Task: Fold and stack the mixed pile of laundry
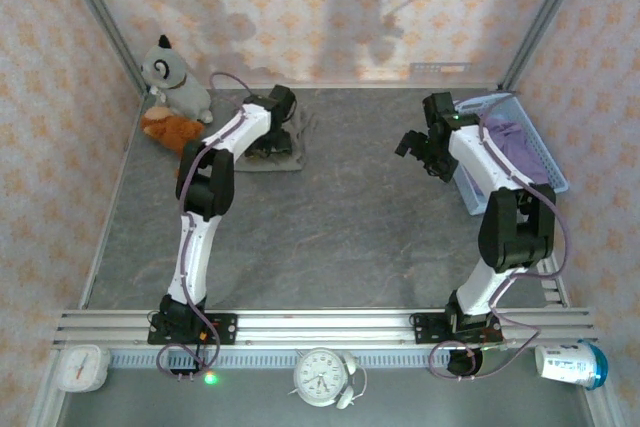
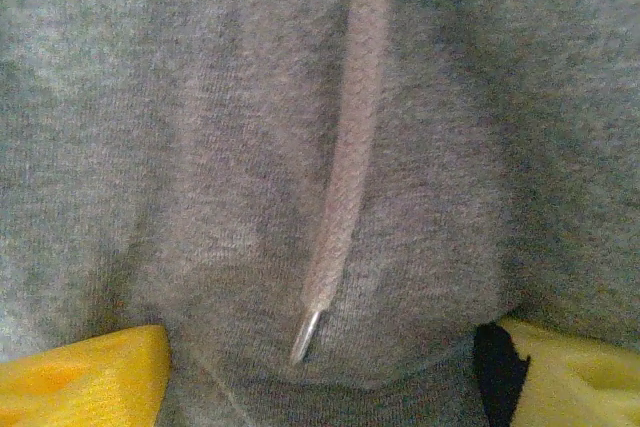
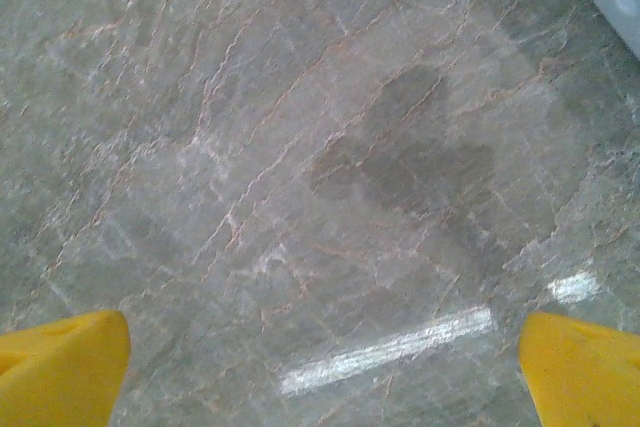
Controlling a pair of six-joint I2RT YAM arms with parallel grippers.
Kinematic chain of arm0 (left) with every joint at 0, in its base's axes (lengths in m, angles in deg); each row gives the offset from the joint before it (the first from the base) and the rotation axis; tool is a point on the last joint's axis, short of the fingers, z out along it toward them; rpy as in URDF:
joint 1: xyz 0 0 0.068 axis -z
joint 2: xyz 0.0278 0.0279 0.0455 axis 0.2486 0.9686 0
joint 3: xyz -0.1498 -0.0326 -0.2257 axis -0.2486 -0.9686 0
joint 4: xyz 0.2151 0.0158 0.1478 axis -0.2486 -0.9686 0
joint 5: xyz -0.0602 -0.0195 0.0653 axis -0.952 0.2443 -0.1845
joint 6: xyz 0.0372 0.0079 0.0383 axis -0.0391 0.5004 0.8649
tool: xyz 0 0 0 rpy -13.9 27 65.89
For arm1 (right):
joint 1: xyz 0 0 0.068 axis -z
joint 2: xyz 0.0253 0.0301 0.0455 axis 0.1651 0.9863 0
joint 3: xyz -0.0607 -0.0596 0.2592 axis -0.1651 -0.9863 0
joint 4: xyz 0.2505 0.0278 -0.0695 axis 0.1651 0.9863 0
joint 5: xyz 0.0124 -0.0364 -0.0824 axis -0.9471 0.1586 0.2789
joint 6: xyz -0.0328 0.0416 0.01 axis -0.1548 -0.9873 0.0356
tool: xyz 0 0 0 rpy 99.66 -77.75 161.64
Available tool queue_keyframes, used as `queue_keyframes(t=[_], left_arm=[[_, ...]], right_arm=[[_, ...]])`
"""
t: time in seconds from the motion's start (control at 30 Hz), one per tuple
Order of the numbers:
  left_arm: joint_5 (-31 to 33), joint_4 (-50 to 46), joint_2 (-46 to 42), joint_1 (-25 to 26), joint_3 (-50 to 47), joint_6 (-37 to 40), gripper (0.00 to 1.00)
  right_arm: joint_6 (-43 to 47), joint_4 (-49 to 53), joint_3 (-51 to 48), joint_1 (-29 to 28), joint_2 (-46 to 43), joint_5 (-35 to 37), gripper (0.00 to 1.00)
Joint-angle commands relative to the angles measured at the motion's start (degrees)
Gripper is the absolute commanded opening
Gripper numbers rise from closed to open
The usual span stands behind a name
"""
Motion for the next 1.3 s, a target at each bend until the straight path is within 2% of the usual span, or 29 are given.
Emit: queue_keyframes(t=[0.0,0.13,0.23,0.47,0.6,0.77,0.9,0.97,1.07,1.1,1.27], left_arm=[[0.0,-8.5,6.1,-3.3,8.4,4.8,0.8],[-1.7,-11.6,10.8,-7.5,17.9,6.7,0.8],[-2.1,-12.5,12.2,-10.3,20.5,7.5,0.79],[-1.2,-12.6,11.1,-14.8,17.1,9.0,0.79],[-1.0,-11.4,9.9,-16.4,14.7,8.9,0.79],[-0.1,-12.3,9.2,-19.2,14.8,9.1,0.79],[-2.4,-11.8,8.0,-20.3,14.8,8.9,0.8],[-5.6,-11.9,7.2,-20.3,15.4,8.6,0.81],[-10.1,-10.0,3.1,-20.0,13.4,6.9,0.84],[-11.1,-8.9,1.1,-19.8,12.4,6.3,1.0],[-13.1,-6.5,-8.3,-18.6,9.6,3.6,1.0]], right_arm=[[-1.0,2.6,3.3,1.2,1.1,5.3,0.99],[-1.5,3.2,5.6,4.0,2.1,7.1,0.99],[-2.1,3.3,6.5,7.1,2.4,7.2,0.99],[-2.1,1.7,8.3,11.8,3.3,5.9,0.99],[-0.4,2.9,12.7,12.6,6.8,7.5,0.99],[-0.4,3.7,17.6,15.4,11.2,5.8,1.0],[-0.5,4.4,20.8,18.2,14.7,5.6,1.0],[-0.7,5.6,23.1,19.4,16.8,6.8,1.0],[-1.0,7.9,26.8,21.1,20.6,10.2,1.0],[-1.2,8.7,28.2,21.5,22.0,11.5,1.0],[-2.5,10.5,32.2,24.3,27.7,15.3,0.99]])
